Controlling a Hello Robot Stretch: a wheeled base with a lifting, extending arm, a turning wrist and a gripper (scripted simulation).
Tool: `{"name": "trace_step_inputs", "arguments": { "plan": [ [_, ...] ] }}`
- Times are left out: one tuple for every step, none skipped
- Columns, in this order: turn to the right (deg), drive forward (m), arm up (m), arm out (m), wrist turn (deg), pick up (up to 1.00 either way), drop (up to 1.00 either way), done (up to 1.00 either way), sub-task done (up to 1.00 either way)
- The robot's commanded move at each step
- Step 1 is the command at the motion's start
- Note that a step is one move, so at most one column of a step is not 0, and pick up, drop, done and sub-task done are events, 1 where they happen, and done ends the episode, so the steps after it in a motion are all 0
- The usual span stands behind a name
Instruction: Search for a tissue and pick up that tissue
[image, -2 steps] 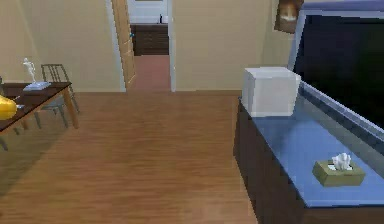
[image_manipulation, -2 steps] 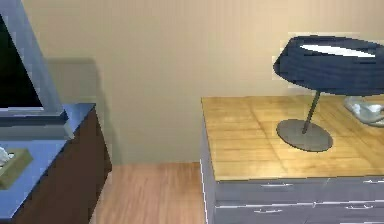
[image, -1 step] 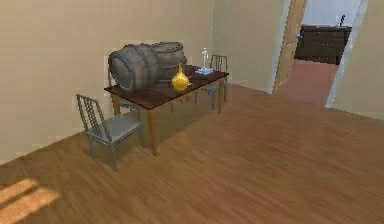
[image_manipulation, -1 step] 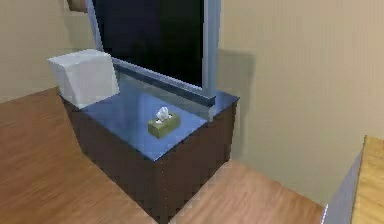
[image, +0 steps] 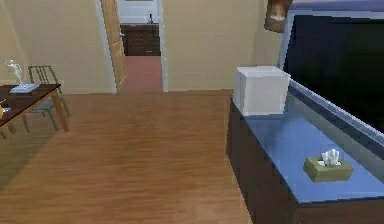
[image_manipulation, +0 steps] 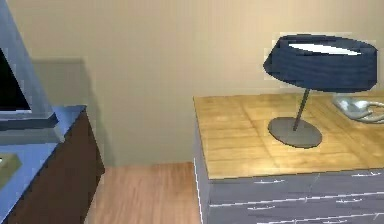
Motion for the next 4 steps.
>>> {"name": "trace_step_inputs", "arguments": {
  "plan": [
    [6.0, 0.00, 0.00, 0.00, 0.0, 0.00, 0.00, 0.00, 0.00],
    [0.0, 0.50, 0.00, 0.00, 0.0, 0.00, 0.00, 0.00, 0.00],
    [-30.0, 0.00, 0.00, 0.00, 0.0, 0.00, 0.00, 0.00, 0.00],
    [0.0, 0.00, 0.50, 0.00, 0.0, 0.00, 0.00, 0.00, 0.00]
  ]
}}
